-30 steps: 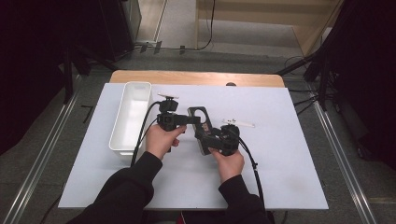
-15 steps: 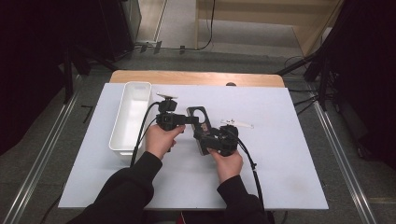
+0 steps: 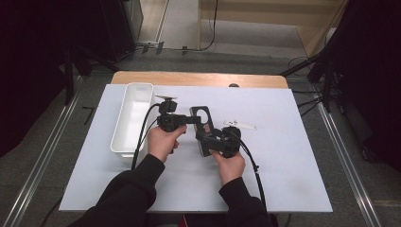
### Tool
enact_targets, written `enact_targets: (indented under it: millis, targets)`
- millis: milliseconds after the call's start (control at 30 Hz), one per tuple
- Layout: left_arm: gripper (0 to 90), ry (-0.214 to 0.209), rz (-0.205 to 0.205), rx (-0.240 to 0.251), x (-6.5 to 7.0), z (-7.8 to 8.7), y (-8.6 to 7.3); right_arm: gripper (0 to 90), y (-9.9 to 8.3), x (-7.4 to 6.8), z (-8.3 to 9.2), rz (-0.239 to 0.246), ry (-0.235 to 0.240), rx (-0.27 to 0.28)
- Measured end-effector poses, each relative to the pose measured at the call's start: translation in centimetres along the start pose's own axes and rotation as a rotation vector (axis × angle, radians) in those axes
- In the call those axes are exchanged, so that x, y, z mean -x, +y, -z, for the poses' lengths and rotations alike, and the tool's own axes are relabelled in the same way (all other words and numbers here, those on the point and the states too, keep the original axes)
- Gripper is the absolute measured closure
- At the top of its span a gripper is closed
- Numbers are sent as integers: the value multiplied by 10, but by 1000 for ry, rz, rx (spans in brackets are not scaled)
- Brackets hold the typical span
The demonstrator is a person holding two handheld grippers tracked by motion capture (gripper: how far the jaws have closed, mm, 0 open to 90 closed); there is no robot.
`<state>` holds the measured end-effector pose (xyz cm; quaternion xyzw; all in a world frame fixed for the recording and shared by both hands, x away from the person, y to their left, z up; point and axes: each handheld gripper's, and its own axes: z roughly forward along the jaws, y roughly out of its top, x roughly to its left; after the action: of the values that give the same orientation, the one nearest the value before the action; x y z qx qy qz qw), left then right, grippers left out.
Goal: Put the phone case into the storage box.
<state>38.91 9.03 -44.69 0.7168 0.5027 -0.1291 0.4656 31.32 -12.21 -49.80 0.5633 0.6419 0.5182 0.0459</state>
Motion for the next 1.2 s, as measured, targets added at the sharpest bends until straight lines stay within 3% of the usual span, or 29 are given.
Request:
enact_targets:
  millis: [200,333,733,1200]
  targets:
    - [753,-14,12,4,-1,0,0,106,-1,0,-2,5,-2,-7]
    - [771,-47,29,23,-4,1,-1,106,0,-1,-2,5,1,-4]
    - [787,-67,35,32,-4,2,-1,106,0,-1,-4,2,12,-6]
    - [797,-90,-9,28,0,4,-1,105,2,-1,0,-9,36,-13]
